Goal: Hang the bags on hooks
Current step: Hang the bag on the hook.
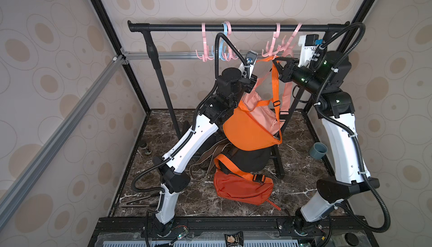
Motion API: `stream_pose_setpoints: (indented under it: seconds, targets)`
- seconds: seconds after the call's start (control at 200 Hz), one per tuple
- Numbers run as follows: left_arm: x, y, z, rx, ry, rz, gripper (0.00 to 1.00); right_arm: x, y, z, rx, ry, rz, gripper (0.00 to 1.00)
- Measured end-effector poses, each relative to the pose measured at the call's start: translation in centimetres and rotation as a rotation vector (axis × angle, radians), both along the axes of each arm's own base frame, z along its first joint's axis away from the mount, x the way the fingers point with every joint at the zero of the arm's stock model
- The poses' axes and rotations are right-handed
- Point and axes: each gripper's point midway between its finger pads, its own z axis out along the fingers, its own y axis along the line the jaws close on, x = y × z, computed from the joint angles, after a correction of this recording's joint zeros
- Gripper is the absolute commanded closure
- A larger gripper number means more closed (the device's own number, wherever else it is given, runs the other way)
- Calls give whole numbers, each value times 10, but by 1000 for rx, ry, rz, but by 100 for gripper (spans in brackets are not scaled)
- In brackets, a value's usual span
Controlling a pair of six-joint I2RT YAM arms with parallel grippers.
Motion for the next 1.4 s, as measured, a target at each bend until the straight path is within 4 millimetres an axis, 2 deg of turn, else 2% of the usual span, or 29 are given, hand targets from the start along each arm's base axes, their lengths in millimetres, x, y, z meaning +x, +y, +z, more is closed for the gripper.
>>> stream_pose_setpoints:
  seconds: [0.125,0.235,0.29,0.43,0.52,0.62,0.67,0.72,0.835,0.985,1.085,1.195,1.285,1.305,1.401]
  targets:
    - [-2,-7,-4,-13,14,-27,100,0,-2,-7,0,7,-18,100]
    - [-10,-17,-4,-15,19,-63,74,-12,-11,0,2,-5,-59,100]
    - [-13,-22,-6,-12,27,-78,58,-19,-17,5,2,-18,-82,99]
    - [-20,-32,-14,9,53,-116,35,-33,-29,15,-3,-38,-138,78]
    - [-22,-36,-21,32,75,-131,25,-39,-37,10,-14,-32,-176,71]
    - [-25,-38,-33,55,102,-140,9,-45,-45,4,-18,-11,-210,54]
    - [-28,-37,-42,72,127,-146,2,-49,-47,3,-27,-11,-220,50]
    - [-33,-35,-48,82,145,-150,0,-53,-50,1,-17,-2,-231,44]
    - [-50,-22,-51,89,165,-158,0,-70,-55,-2,-4,6,-238,44]
    - [-84,14,-53,79,163,-145,0,-98,-54,-17,35,30,-205,43]
    - [-109,51,-64,62,149,-108,0,-119,-33,-34,43,55,-127,42]
    - [-134,88,-83,46,148,-69,0,-142,9,-70,15,113,4,39]
    - [-144,108,-111,48,169,-41,0,-156,44,-112,-50,176,92,37]
    - [-147,112,-120,51,176,-35,0,-159,55,-126,-74,198,117,36]
    - [-154,129,-175,89,233,-1,0,-173,87,-189,-190,283,190,34]
